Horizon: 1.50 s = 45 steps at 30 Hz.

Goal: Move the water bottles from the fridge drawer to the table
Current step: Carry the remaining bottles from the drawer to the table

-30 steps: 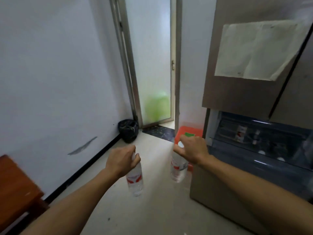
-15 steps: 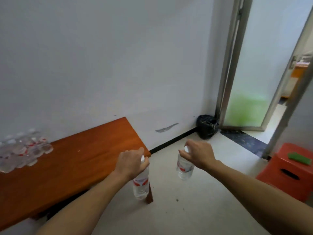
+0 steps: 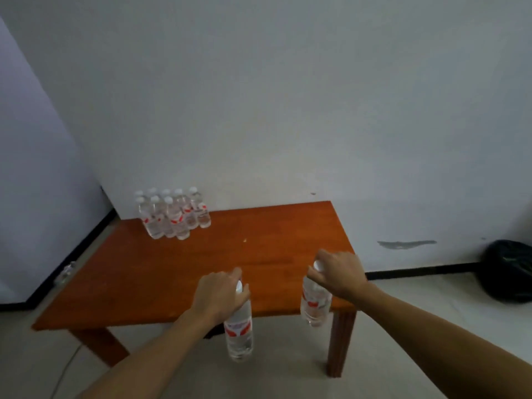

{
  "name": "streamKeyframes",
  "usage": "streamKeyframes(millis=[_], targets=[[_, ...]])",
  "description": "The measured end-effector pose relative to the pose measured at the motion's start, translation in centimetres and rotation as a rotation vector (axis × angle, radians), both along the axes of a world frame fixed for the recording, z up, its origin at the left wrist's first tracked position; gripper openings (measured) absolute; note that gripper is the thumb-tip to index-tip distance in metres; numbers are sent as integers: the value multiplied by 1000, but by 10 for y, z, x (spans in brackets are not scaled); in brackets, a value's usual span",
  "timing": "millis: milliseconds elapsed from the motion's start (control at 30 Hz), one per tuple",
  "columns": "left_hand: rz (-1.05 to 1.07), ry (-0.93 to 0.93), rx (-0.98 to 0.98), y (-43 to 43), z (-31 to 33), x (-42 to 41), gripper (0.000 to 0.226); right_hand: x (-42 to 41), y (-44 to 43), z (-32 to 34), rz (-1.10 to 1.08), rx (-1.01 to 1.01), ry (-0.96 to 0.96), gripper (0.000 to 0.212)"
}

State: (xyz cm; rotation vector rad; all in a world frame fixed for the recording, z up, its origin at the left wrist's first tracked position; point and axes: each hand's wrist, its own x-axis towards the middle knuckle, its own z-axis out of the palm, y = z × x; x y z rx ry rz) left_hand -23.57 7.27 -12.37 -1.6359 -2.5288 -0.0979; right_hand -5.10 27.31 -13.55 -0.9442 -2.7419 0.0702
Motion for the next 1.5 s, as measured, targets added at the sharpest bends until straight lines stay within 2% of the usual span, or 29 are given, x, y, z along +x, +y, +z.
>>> streamKeyframes(millis=[267,467,733,933,1067,1300,1500], targets=[[231,-9,70,14,1,-118,29,-157,52,0,185,39,-12,44],[281,-32,83,36,-7,-214,25,-262,75,-10,200,22,-17,45],[125,-113,82,73,-42,-372,30,-401,94,-33,91,-29,-43,40],[14,-192,52,116,-42,-461,33,-478,115,-36,14,-95,6,34],[-16,-226,15,145,-47,-502,34,-524,138,-38,-2,-146,30,35],[-32,-267,-81,186,-65,-545,31,-596,178,-61,101,-184,-17,32],[-55,-225,-144,213,-82,-568,41,-637,199,-80,200,-210,-67,32]])
